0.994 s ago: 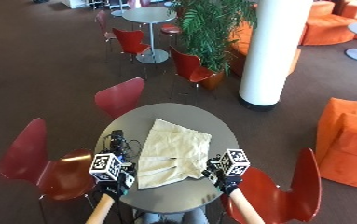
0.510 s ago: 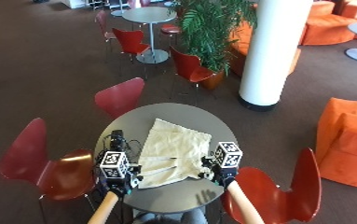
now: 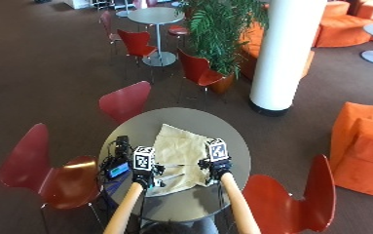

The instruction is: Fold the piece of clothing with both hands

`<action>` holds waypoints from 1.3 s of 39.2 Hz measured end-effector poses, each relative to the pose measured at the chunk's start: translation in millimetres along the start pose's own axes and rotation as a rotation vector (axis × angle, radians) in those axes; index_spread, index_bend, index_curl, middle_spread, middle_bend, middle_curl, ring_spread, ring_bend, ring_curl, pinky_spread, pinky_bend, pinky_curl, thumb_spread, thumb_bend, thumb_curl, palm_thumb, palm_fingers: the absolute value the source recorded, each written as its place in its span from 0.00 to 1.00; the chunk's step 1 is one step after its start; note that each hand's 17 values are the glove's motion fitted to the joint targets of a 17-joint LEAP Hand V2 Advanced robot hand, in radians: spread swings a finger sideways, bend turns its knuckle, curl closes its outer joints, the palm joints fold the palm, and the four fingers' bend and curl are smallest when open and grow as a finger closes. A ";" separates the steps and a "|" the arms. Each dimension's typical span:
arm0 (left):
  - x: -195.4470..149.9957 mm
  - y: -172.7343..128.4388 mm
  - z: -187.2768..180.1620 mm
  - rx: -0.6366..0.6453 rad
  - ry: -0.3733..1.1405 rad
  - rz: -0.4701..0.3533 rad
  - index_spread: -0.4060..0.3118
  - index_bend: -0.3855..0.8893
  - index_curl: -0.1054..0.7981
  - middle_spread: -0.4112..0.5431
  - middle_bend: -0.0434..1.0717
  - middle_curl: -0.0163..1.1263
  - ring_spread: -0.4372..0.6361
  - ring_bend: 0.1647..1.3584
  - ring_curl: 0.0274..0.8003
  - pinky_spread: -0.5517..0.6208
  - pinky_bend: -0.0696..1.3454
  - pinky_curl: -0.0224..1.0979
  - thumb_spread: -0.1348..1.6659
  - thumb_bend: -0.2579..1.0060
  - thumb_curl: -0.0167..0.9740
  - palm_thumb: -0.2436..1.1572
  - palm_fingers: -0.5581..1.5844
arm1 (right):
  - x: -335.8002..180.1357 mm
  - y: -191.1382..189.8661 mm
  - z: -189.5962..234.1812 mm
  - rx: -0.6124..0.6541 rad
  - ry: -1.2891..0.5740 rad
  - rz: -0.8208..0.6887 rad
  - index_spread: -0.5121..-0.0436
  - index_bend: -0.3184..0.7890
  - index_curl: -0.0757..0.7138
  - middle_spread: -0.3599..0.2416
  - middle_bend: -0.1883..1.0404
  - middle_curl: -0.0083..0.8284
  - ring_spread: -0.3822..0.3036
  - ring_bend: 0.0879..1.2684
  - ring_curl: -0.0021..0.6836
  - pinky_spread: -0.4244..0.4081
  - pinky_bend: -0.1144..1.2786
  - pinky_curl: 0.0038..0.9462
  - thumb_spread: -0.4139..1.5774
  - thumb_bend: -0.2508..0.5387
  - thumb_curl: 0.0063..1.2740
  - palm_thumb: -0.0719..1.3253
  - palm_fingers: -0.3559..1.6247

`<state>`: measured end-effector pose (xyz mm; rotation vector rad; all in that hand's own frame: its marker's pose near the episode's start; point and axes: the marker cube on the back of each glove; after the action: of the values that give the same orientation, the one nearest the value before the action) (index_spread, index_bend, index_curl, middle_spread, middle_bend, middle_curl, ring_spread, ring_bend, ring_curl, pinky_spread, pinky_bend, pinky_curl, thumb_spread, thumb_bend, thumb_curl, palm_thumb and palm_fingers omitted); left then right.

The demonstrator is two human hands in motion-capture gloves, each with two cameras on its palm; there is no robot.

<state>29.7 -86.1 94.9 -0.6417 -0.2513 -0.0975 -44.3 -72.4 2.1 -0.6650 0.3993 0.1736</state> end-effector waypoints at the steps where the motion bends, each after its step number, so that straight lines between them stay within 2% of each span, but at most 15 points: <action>1: 2.0 3.6 0.7 -0.013 0.002 -0.002 0.41 0.37 0.41 0.54 0.19 0.21 0.59 0.27 0.36 0.63 0.38 0.34 0.63 0.18 0.25 0.31 0.37 | 0.0 -19.3 8.1 -0.004 -0.034 -0.025 0.28 0.36 0.32 0.45 0.30 0.34 0.53 0.35 0.46 0.65 0.49 0.36 0.74 0.52 0.25 0.54 0.34; 8: 6.5 4.4 34.2 -0.160 -0.023 0.001 0.42 0.37 0.38 0.53 0.20 0.23 0.59 0.30 0.37 0.63 0.44 0.36 0.59 0.18 0.28 0.30 0.36 | -2.3 -58.5 35.5 -0.017 -0.081 -0.075 0.26 0.40 0.33 0.37 0.30 0.37 0.44 0.38 0.49 0.56 0.52 0.38 0.71 0.51 0.29 0.61 0.37; 11: 4.9 0.5 45.6 -0.140 -0.060 -0.017 0.42 0.37 0.38 0.54 0.19 0.24 0.59 0.32 0.38 0.63 0.46 0.37 0.58 0.18 0.29 0.30 0.36 | -0.3 -66.4 44.2 -0.014 -0.075 -0.049 0.26 0.40 0.34 0.35 0.30 0.38 0.42 0.37 0.50 0.56 0.52 0.38 0.70 0.49 0.31 0.63 0.37; 14: 3.9 -1.5 51.4 -0.081 -0.068 -0.032 0.41 0.40 0.38 0.48 0.30 0.28 0.55 0.29 0.37 0.62 0.42 0.35 0.59 0.20 0.30 0.33 0.40 | -0.3 -66.8 50.8 -0.021 -0.088 -0.029 0.27 0.43 0.36 0.34 0.30 0.39 0.41 0.36 0.50 0.55 0.51 0.38 0.70 0.49 0.33 0.66 0.38; 18: 9.9 -2.6 51.7 0.062 -0.022 0.029 0.39 0.44 0.41 0.42 0.35 0.29 0.46 0.28 0.36 0.53 0.40 0.34 0.62 0.22 0.32 0.39 0.51 | 3.2 -76.3 49.1 0.153 -0.053 0.029 0.30 0.44 0.38 0.30 0.27 0.37 0.36 0.37 0.50 0.46 0.54 0.38 0.69 0.49 0.35 0.70 0.46; 21: 10.8 -4.6 50.7 0.174 -0.023 0.019 0.37 0.44 0.42 0.38 0.36 0.31 0.40 0.29 0.37 0.44 0.41 0.34 0.65 0.24 0.35 0.44 0.59 | 3.0 -76.8 49.4 0.228 -0.049 0.054 0.33 0.44 0.41 0.27 0.30 0.39 0.29 0.39 0.51 0.35 0.56 0.37 0.69 0.49 0.37 0.72 0.56; 23: 10.1 -5.7 50.3 0.219 -0.042 0.008 0.34 0.45 0.44 0.34 0.35 0.32 0.34 0.30 0.38 0.37 0.45 0.36 0.66 0.28 0.38 0.53 0.67 | 1.7 -74.9 50.3 0.252 -0.058 0.051 0.36 0.46 0.43 0.25 0.35 0.42 0.24 0.39 0.51 0.27 0.54 0.36 0.63 0.45 0.38 0.73 0.66; 24: 9.6 -5.4 50.3 0.235 -0.055 0.003 0.35 0.41 0.42 0.35 0.33 0.31 0.36 0.27 0.36 0.40 0.40 0.33 0.66 0.23 0.35 0.45 0.58 | 1.7 -74.6 50.6 0.274 -0.060 0.052 0.35 0.41 0.41 0.25 0.27 0.39 0.26 0.37 0.49 0.30 0.54 0.36 0.67 0.47 0.38 0.73 0.57; 26: 9.9 -3.0 50.7 0.268 -0.082 -0.008 0.31 0.46 0.46 0.31 0.34 0.34 0.28 0.28 0.40 0.32 0.45 0.37 0.66 0.30 0.41 0.58 0.71 | 1.3 -74.4 50.8 0.340 -0.062 0.049 0.39 0.46 0.47 0.23 0.35 0.44 0.21 0.37 0.53 0.23 0.52 0.37 0.60 0.42 0.40 0.74 0.68; 30: 13.2 -4.7 54.1 0.340 -0.103 0.029 0.27 0.47 0.50 0.25 0.34 0.35 0.21 0.26 0.41 0.25 0.46 0.38 0.63 0.33 0.47 0.68 0.79 | 0.4 -71.4 54.1 0.459 -0.045 0.025 0.43 0.48 0.52 0.22 0.36 0.47 0.18 0.37 0.56 0.16 0.48 0.36 0.54 0.37 0.42 0.76 0.76; 33: 13.3 -6.4 69.3 0.300 -0.083 0.102 0.25 0.48 0.52 0.22 0.35 0.38 0.17 0.25 0.44 0.22 0.47 0.40 0.60 0.32 0.50 0.71 0.80 | 1.2 -58.8 62.5 0.522 -0.002 -0.011 0.45 0.48 0.55 0.21 0.36 0.49 0.16 0.36 0.58 0.14 0.47 0.37 0.51 0.35 0.44 0.77 0.78; 35: 19.2 16.9 74.4 0.207 -0.030 0.171 0.23 0.49 0.54 0.21 0.38 0.40 0.15 0.25 0.46 0.21 0.46 0.41 0.58 0.32 0.52 0.72 0.82 | 3.1 -48.2 69.4 0.544 0.022 -0.034 0.46 0.48 0.57 0.21 0.37 0.50 0.16 0.35 0.59 0.12 0.47 0.37 0.49 0.33 0.46 0.78 0.78; 37: 24.5 38.5 78.4 0.133 0.018 0.229 0.21 0.49 0.56 0.19 0.40 0.41 0.14 0.28 0.48 0.21 0.46 0.42 0.60 0.30 0.52 0.69 0.84 | 6.7 -40.2 79.0 0.539 0.036 -0.046 0.46 0.48 0.59 0.20 0.37 0.51 0.15 0.35 0.60 0.12 0.46 0.37 0.47 0.31 0.47 0.78 0.79; 43: 12.2 36.9 108.0 0.080 -0.012 0.256 0.17 0.52 0.61 0.15 0.44 0.45 0.11 0.31 0.52 0.20 0.47 0.44 0.62 0.27 0.55 0.66 0.85 | 11.6 -44.6 124.3 0.381 -0.023 -0.162 0.47 0.47 0.62 0.19 0.38 0.54 0.15 0.35 0.62 0.10 0.45 0.37 0.42 0.29 0.49 0.79 0.81; 51: 18.7 98.9 83.3 -0.042 0.027 0.389 0.14 0.54 0.66 0.12 0.46 0.49 0.09 0.35 0.55 0.19 0.49 0.47 0.65 0.25 0.59 0.65 0.84 | 9.0 21.1 112.2 0.226 -0.039 -0.296 0.48 0.47 0.67 0.18 0.39 0.57 0.15 0.35 0.64 0.09 0.44 0.37 0.38 0.28 0.52 0.79 0.82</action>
<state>47.5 42.8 106.8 -0.7195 -0.0949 0.2621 -8.1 14.9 66.6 -0.4898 0.2741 -0.1383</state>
